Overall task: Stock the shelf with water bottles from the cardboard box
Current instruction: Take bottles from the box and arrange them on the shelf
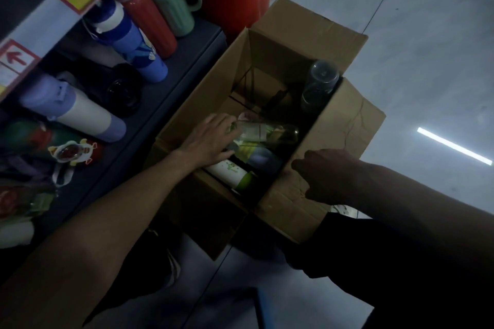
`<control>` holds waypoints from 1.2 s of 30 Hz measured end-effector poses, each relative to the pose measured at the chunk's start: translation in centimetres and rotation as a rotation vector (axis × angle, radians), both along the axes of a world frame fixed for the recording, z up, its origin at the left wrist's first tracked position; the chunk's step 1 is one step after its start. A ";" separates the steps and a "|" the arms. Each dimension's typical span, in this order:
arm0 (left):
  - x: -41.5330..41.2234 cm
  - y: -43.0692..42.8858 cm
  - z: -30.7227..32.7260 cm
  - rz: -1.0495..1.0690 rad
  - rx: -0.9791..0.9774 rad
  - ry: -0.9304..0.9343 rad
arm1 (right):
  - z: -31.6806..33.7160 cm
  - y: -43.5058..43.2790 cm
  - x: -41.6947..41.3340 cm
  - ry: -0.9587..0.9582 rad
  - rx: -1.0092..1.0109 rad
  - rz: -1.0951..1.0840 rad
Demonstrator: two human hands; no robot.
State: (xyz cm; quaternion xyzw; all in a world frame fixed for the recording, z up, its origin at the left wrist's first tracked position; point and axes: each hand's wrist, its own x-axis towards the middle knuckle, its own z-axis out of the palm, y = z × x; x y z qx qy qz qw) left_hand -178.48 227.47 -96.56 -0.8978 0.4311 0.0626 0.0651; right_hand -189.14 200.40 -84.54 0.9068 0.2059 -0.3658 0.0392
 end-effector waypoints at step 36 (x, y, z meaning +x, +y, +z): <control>-2.6 -10.1 -4.4 -0.121 0.506 0.032 | -0.1 -0.8 0.0 -0.019 0.008 -0.058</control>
